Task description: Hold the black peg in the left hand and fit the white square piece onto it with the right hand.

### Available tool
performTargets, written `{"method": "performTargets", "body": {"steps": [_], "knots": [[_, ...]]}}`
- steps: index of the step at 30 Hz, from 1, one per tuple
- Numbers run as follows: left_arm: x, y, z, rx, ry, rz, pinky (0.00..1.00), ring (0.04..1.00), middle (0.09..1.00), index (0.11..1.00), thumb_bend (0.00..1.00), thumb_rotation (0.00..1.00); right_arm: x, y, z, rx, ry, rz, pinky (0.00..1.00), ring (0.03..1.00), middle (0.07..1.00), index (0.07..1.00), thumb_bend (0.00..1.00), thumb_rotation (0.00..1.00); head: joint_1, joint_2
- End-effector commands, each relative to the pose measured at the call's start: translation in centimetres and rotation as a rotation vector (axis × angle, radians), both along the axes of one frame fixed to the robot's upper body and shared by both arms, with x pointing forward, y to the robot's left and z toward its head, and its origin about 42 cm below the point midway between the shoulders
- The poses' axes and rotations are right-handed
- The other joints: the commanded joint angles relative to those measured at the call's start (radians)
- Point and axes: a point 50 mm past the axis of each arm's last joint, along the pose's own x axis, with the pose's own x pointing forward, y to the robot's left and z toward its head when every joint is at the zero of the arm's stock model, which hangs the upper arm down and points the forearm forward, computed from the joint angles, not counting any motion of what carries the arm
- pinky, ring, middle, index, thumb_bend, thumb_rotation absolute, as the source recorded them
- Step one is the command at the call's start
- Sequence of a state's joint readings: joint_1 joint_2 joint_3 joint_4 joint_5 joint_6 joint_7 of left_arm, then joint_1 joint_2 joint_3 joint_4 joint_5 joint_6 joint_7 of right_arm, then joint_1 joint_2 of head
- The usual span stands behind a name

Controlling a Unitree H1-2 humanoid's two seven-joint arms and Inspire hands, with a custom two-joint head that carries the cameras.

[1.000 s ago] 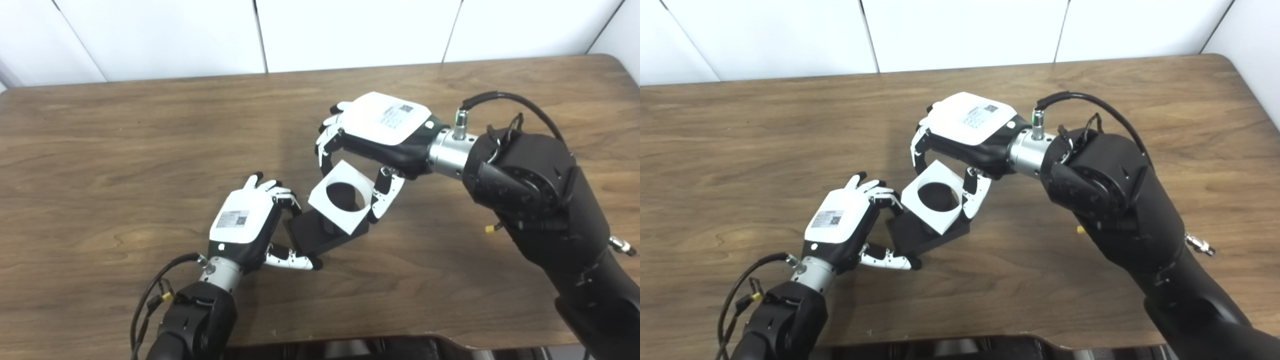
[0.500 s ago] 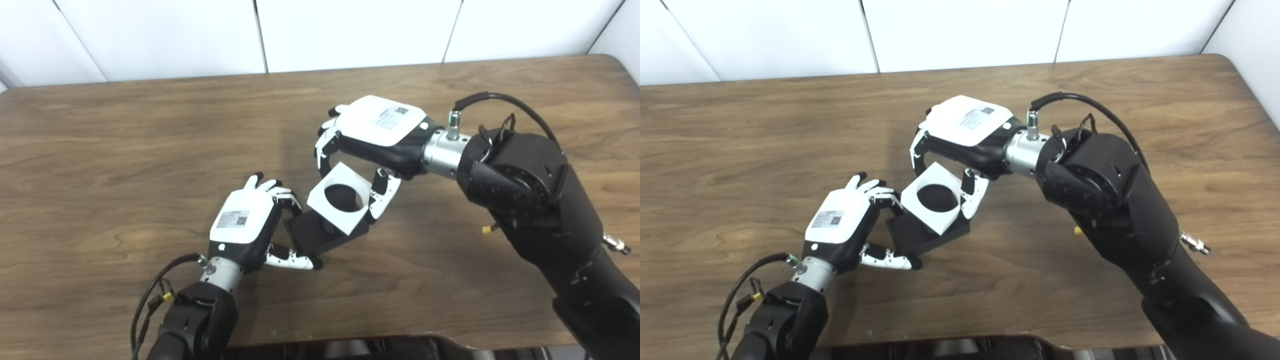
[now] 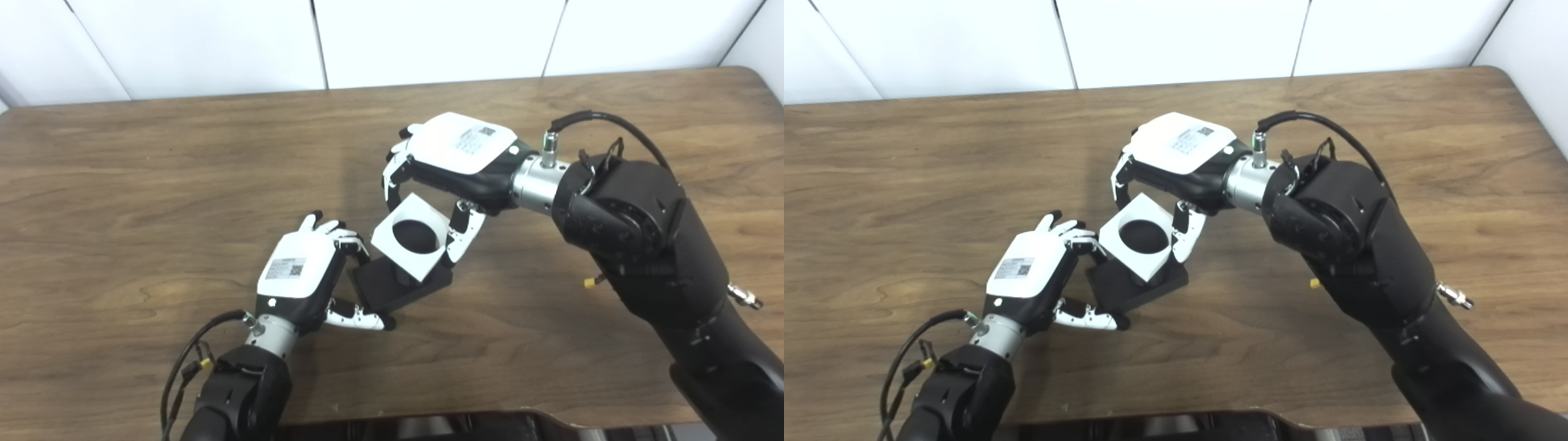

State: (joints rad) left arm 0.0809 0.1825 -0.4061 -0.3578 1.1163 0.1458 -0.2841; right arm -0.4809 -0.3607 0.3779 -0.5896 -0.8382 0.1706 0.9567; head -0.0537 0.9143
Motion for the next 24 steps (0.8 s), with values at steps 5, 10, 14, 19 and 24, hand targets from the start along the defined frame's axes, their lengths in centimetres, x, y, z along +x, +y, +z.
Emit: {"method": "performTargets", "body": {"steps": [5, 10, 14, 19, 24], "knots": [[-0.1, -0.1, -0.5, 0.051, 0.026, -0.016, 1.0, 0.888, 0.779, 0.488, 0.51, 0.06, 0.8, 0.6, 1.7, 0.014, -0.092, 0.018, 0.96, 0.872, 0.767, 0.483, 0.52, 0.13, -0.001, -0.001], [-0.2, -0.2, -0.5, 0.049, 0.033, -0.017, 1.0, 0.892, 0.781, 0.488, 0.51, 0.06, 1.0, 0.6, 1.4, 0.006, -0.091, 0.014, 0.96, 0.871, 0.766, 0.483, 0.52, 0.13, 0.004, -0.005], [-0.2, -0.3, -0.5, 0.044, 0.038, -0.014, 1.0, 0.897, 0.783, 0.488, 0.51, 0.06, 1.0, 0.6, 1.2, 0.001, -0.09, 0.015, 0.96, 0.87, 0.766, 0.484, 0.52, 0.13, 0.003, -0.006], [-0.2, -0.4, -0.5, 0.041, 0.036, -0.016, 1.0, 0.895, 0.782, 0.488, 0.51, 0.06, 1.0, 0.5, 0.9, 0.004, -0.076, 0.018, 0.96, 0.872, 0.768, 0.484, 0.52, 0.13, 0.009, -0.005], [-0.2, -0.6, -0.4, 0.034, 0.042, -0.014, 1.0, 0.899, 0.782, 0.488, 0.51, 0.06, 0.8, 0.6, 0.6, -0.01, -0.066, 0.021, 0.97, 0.872, 0.77, 0.484, 0.52, 0.13, 0.01, -0.002]]}}
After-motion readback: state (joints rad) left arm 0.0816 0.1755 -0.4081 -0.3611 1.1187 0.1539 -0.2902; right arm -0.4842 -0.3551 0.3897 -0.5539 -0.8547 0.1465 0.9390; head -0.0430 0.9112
